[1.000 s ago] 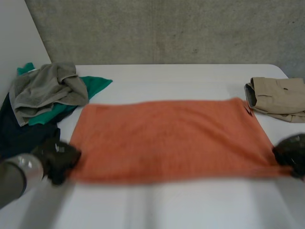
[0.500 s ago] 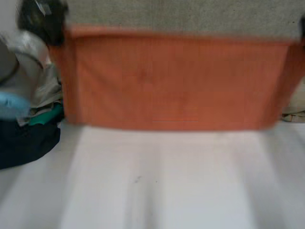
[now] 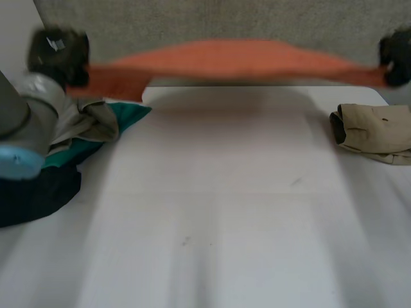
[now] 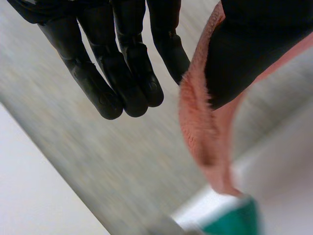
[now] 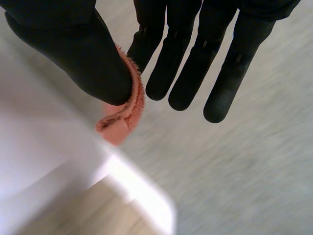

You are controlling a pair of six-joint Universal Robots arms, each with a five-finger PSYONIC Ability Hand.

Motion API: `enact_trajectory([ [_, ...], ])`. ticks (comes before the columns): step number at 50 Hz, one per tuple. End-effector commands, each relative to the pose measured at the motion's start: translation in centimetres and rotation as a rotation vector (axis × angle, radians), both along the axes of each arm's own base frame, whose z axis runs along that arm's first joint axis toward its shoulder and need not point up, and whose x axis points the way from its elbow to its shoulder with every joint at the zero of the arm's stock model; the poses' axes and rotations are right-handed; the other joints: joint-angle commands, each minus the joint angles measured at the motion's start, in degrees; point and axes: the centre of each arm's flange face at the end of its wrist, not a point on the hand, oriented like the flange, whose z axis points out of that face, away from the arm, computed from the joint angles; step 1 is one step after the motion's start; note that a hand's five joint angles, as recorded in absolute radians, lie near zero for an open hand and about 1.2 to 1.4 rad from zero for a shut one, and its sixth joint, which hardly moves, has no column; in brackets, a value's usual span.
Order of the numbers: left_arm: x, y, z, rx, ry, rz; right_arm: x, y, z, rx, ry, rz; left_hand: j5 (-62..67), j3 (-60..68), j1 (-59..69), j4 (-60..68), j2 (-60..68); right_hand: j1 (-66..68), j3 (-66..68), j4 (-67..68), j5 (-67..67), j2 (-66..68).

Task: Fold the laundry.

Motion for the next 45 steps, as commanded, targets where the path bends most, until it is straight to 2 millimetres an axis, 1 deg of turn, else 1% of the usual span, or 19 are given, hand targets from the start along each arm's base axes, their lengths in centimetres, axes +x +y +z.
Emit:
enact_trajectory([
  [1, 0.6, 3.3, -8.3, 0.282, -0.121, -0.063, -0.4, 2.4, -8.3, 0.333, 0.120, 0.035, 12.9, 11.6, 13.3, 11.4, 11.3, 14.9, 11.8, 11.4, 12.3, 12.4],
  [3, 1.3, 4.7, -9.7, 0.357, -0.165, -0.068, -1.1, 3.7, -10.1, 0.434, 0.168, 0.035, 12.9, 11.6, 13.3, 11.4, 11.3, 14.9, 11.8, 11.4, 12.3, 12.4],
  [5, 1.9, 5.9, -10.5, 0.415, -0.198, -0.068, -1.7, 4.5, -10.9, 0.489, 0.197, 0.033, 12.9, 11.6, 13.3, 11.4, 11.3, 14.9, 11.8, 11.4, 12.3, 12.4],
  [9, 3.0, 10.2, -11.5, 0.565, -0.317, -0.095, -3.3, 7.5, -11.3, 0.628, 0.274, 0.034, 12.9, 11.6, 13.3, 11.4, 11.3, 14.9, 11.8, 11.4, 12.3, 12.4],
  [10, 3.4, 12.1, -11.3, 0.608, -0.393, -0.115, -3.7, 8.9, -10.8, 0.678, 0.310, 0.050, 12.9, 11.6, 13.3, 11.4, 11.3, 14.9, 11.8, 11.4, 12.3, 12.4],
  [13, 4.0, 15.3, -11.0, 0.670, -0.528, -0.166, -4.8, 11.0, -9.7, 0.761, 0.377, 0.075, 12.9, 11.6, 13.3, 11.4, 11.3, 14.9, 11.8, 11.4, 12.3, 12.4],
  [14, 4.5, 16.9, -10.7, 0.712, -0.609, -0.198, -5.5, 12.2, -9.0, 0.808, 0.421, 0.104, 12.9, 11.6, 13.3, 11.4, 11.3, 14.9, 11.8, 11.4, 12.3, 12.4],
  [19, 5.1, 19.5, -9.8, 0.775, -0.734, -0.294, -6.5, 13.9, -7.5, 0.872, 0.522, 0.201, 12.9, 11.6, 13.3, 11.4, 11.3, 14.9, 11.8, 11.4, 12.3, 12.4],
  [21, 4.8, 19.1, -9.5, 0.751, -0.715, -0.306, -6.4, 13.6, -7.3, 0.857, 0.525, 0.199, 12.9, 11.6, 13.3, 11.4, 11.3, 14.9, 11.8, 11.4, 12.3, 12.4],
  [24, 4.3, 16.8, -8.9, 0.675, -0.650, -0.280, -6.2, 12.3, -7.7, 0.828, 0.491, 0.173, 12.9, 11.6, 13.3, 11.4, 11.3, 14.9, 11.8, 11.4, 12.3, 12.4],
  [26, 3.8, 14.3, -8.7, 0.616, -0.587, -0.238, -5.6, 11.0, -8.1, 0.792, 0.459, 0.158, 12.9, 11.6, 13.3, 11.4, 11.3, 14.9, 11.8, 11.4, 12.3, 12.4],
  [29, 3.2, 11.7, -8.5, 0.563, -0.528, -0.197, -5.0, 9.6, -8.4, 0.744, 0.420, 0.140, 12.9, 11.6, 13.3, 11.4, 11.3, 14.9, 11.8, 11.4, 12.3, 12.4],
  [30, 2.7, 10.1, -8.4, 0.533, -0.491, -0.167, -4.6, 8.5, -8.7, 0.699, 0.395, 0.130, 12.9, 11.6, 13.3, 11.4, 11.3, 14.9, 11.8, 11.4, 12.3, 12.4],
  [31, 2.5, 9.3, -8.3, 0.524, -0.479, -0.153, -4.4, 7.9, -8.9, 0.676, 0.385, 0.123, 12.9, 11.6, 13.3, 11.4, 11.3, 14.9, 11.8, 11.4, 12.3, 12.4],
  [32, 1.9, 7.5, -8.5, 0.513, -0.454, -0.115, -4.0, 6.7, -9.2, 0.623, 0.369, 0.112, 12.9, 11.6, 13.3, 11.4, 11.3, 14.9, 11.8, 11.4, 12.3, 12.4],
  [33, 1.7, 6.9, -8.5, 0.508, -0.448, -0.101, -3.5, 5.2, -9.5, 0.558, 0.349, 0.100, 12.9, 11.6, 13.3, 11.4, 11.3, 14.9, 11.8, 11.4, 12.3, 12.4],
  [34, 1.1, 5.5, -8.6, 0.498, -0.438, -0.057, -3.1, 3.9, -9.9, 0.499, 0.332, 0.090, 12.9, 11.6, 13.3, 11.4, 11.3, 14.9, 11.8, 11.4, 12.3, 12.4],
  [38, 0.4, 3.6, -8.8, 0.480, -0.439, 0.013, -2.2, 1.7, -10.1, 0.380, 0.298, 0.074, 12.9, 11.6, 13.3, 11.4, 11.3, 14.9, 11.8, 11.4, 12.3, 12.4],
  [45, -0.7, 1.8, -9.5, 0.464, -0.452, 0.064, -0.4, -1.2, -10.9, 0.209, 0.253, 0.079, 12.9, 11.6, 13.3, 11.4, 11.3, 14.9, 11.8, 11.4, 12.3, 12.4],
])
